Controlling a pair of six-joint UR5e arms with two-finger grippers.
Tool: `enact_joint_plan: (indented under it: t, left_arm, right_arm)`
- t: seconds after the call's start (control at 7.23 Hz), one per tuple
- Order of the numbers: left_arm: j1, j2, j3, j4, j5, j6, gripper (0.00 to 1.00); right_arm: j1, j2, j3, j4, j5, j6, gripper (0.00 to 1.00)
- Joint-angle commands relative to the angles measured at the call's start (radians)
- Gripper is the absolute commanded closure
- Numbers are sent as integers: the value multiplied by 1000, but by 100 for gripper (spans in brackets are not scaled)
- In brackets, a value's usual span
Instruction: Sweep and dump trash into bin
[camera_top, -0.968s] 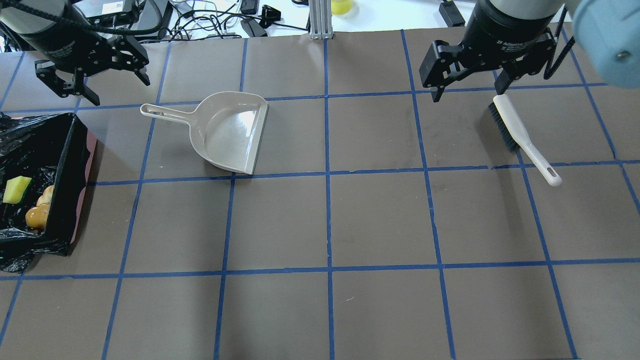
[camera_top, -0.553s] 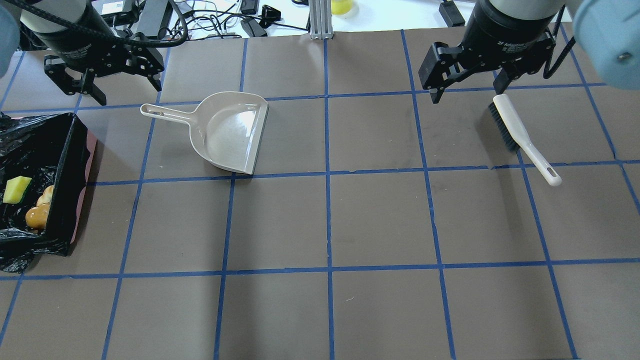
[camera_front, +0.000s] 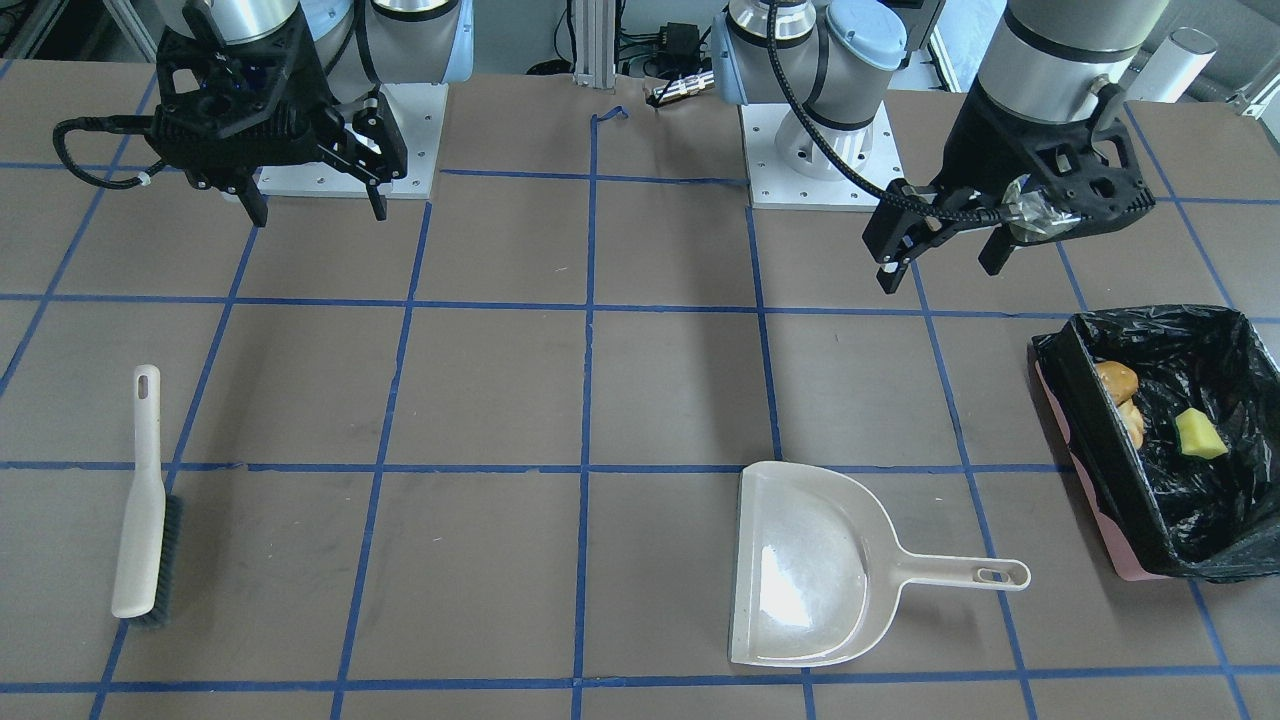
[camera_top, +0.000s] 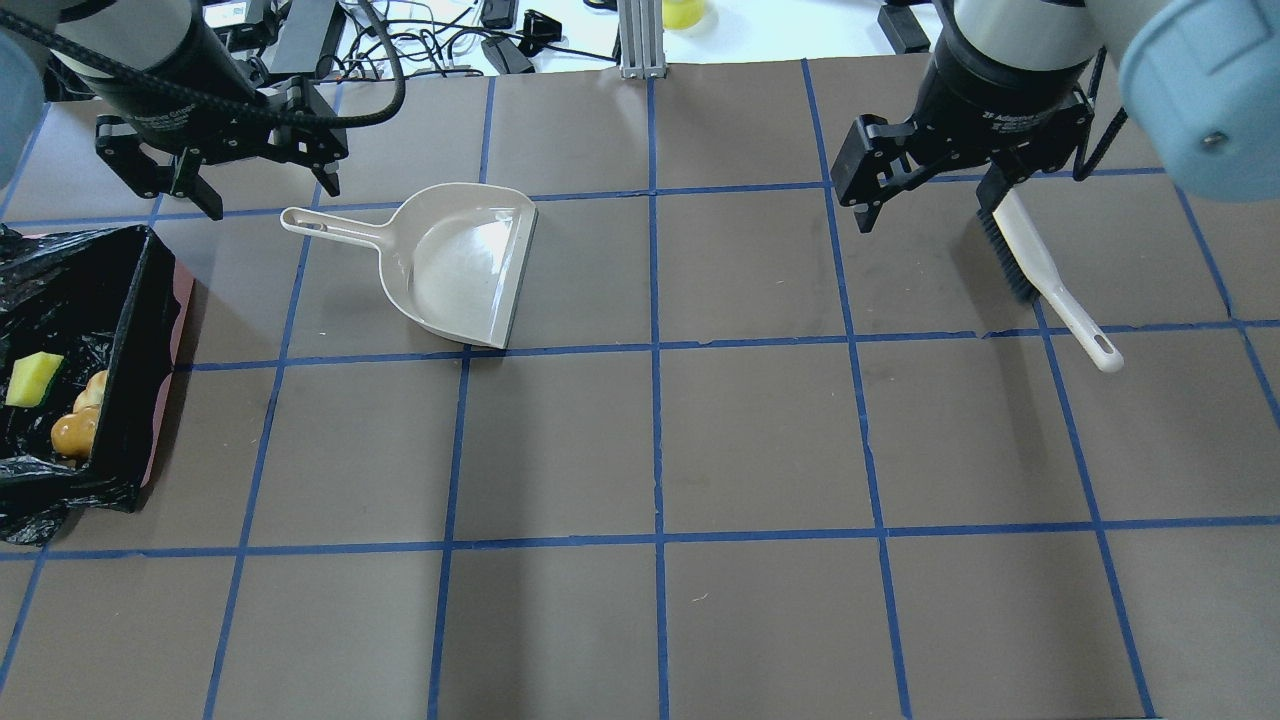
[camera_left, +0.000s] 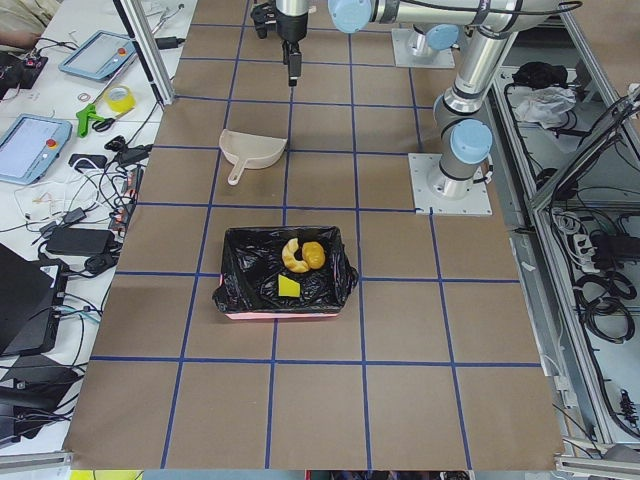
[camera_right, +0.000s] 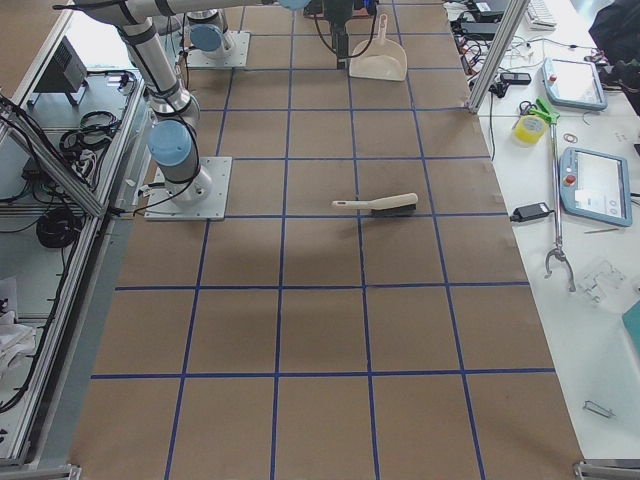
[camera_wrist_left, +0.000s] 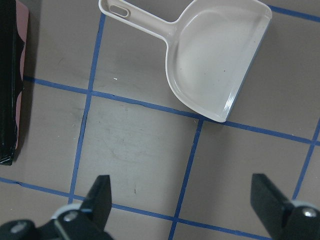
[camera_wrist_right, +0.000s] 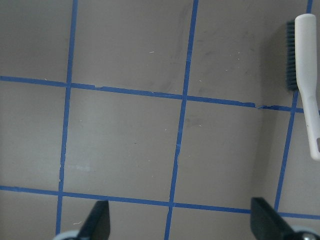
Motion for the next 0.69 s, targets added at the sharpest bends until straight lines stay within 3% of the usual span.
enact_joint_plan:
  t: [0.0, 0.55]
  left_arm:
    - [-4, 41, -3, -63, -24, 1, 0]
    - [-4, 44, -20, -68, -30, 21, 0]
  right_arm:
    - [0, 0, 1, -2, 2, 4, 0]
    - [-1, -2, -1, -14, 0, 5, 0]
